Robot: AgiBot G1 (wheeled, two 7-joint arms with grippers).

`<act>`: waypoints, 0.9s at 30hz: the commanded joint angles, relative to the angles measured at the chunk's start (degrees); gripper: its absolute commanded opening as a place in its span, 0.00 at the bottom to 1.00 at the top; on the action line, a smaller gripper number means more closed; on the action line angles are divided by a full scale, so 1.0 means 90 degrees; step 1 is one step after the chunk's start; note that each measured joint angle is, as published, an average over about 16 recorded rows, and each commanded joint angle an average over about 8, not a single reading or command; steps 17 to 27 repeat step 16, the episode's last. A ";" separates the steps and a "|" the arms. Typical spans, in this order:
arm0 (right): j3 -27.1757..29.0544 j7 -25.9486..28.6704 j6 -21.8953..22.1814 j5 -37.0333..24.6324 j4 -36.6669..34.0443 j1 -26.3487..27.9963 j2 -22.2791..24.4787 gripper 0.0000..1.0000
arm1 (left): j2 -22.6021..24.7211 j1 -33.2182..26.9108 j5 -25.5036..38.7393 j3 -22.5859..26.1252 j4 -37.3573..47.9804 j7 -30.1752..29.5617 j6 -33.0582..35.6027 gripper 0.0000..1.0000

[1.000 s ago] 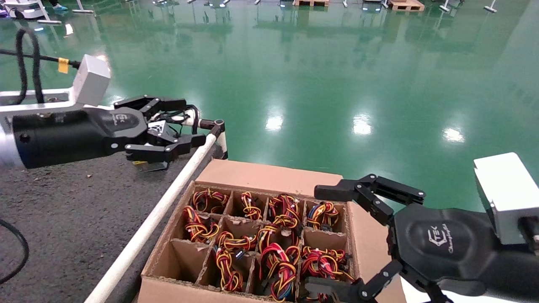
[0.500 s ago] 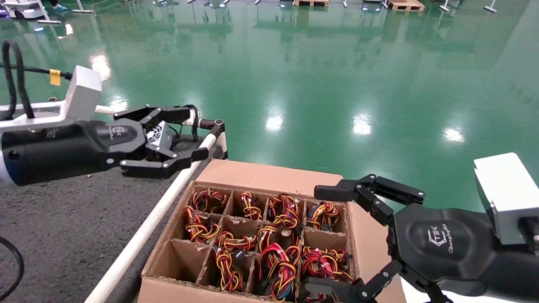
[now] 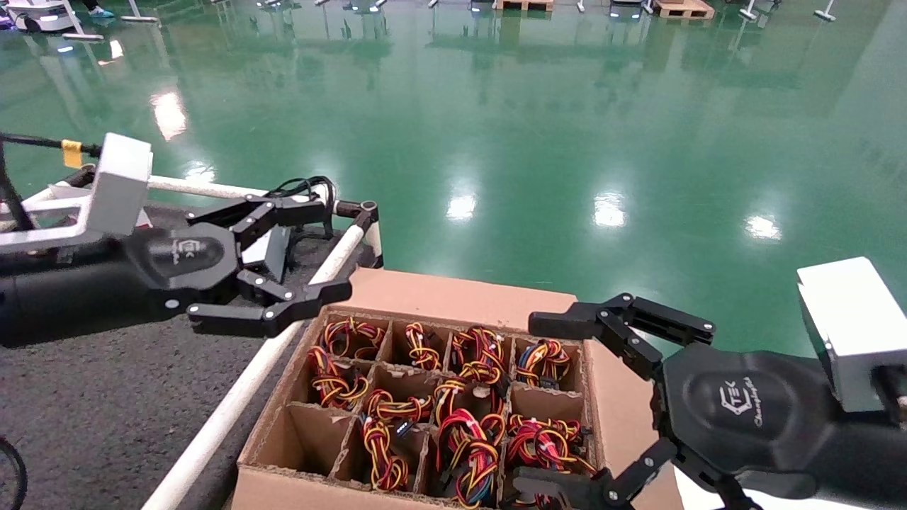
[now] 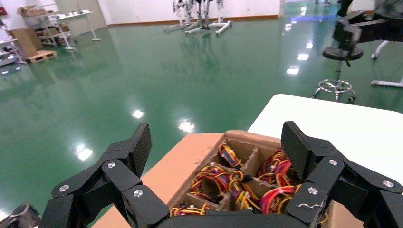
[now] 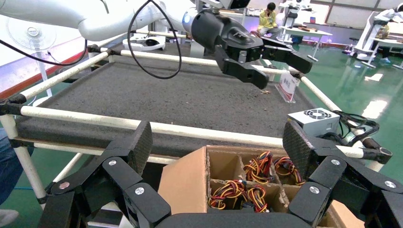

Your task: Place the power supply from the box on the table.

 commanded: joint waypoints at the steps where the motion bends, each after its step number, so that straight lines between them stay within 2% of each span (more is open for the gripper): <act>1: 0.0000 0.0000 0.0000 0.0000 0.0000 0.0000 0.0000 1.00 | -0.0037 0.0087 -0.0028 -0.0062 -0.0114 -0.0028 0.0020 1.00; 13: 0.0000 0.0001 -0.0001 0.0001 0.0002 -0.0001 0.0000 1.00 | -0.0269 0.0633 -0.0202 -0.0453 -0.0833 -0.0206 0.0146 1.00; 27: 0.0000 0.0001 -0.0001 0.0001 0.0002 -0.0001 0.0000 1.00 | -0.0298 0.0699 -0.0224 -0.0500 -0.0921 -0.0228 0.0162 1.00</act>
